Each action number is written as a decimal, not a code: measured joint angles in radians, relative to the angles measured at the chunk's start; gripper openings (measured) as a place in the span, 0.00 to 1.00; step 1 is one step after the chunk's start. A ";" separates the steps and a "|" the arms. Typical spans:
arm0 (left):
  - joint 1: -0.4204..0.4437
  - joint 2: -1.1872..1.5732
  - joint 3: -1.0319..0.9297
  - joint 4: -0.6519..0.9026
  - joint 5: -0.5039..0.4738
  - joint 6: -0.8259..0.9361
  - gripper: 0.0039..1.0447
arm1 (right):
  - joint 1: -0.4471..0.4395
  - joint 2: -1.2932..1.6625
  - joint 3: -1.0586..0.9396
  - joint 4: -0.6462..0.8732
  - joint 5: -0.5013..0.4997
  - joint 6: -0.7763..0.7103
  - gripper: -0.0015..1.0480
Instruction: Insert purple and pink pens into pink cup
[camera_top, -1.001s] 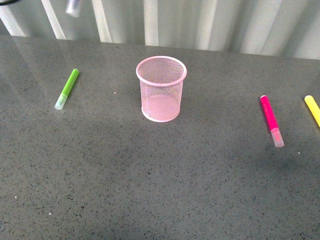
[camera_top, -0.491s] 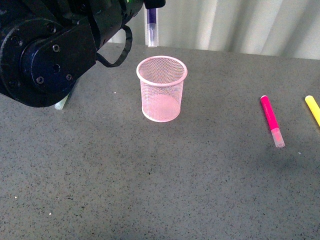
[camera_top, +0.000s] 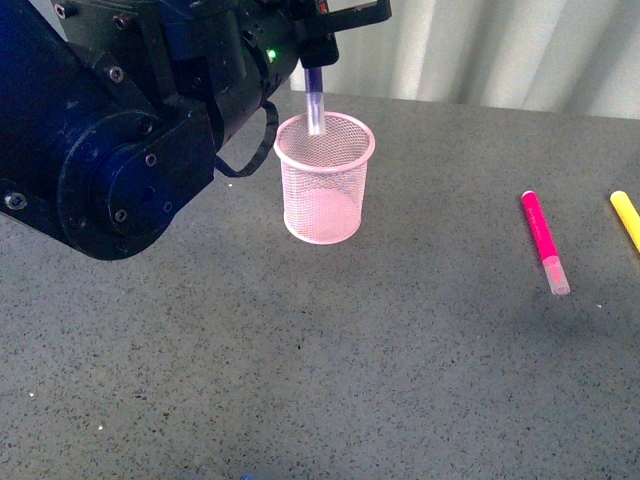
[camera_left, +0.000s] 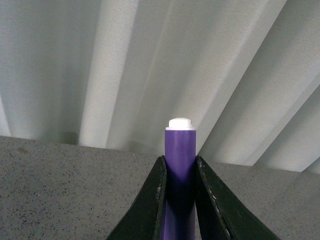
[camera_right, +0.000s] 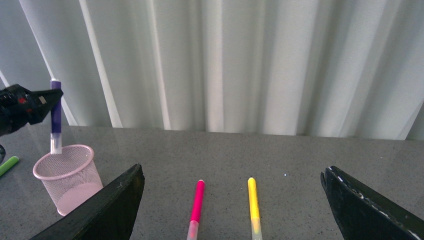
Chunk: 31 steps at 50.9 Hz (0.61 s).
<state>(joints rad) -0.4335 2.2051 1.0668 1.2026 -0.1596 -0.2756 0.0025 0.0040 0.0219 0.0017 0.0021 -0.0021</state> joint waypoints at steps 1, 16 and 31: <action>-0.001 0.003 0.001 -0.002 -0.002 0.000 0.12 | 0.000 0.000 0.000 0.000 0.000 0.000 0.93; -0.005 0.026 0.014 -0.015 -0.002 -0.038 0.12 | 0.000 0.000 0.000 0.000 0.000 0.000 0.93; 0.003 -0.011 -0.018 -0.060 0.021 -0.089 0.63 | 0.000 0.000 0.000 0.000 0.000 0.000 0.93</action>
<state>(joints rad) -0.4309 2.1937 1.0485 1.1431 -0.1387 -0.3645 0.0025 0.0040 0.0219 0.0017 0.0021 -0.0025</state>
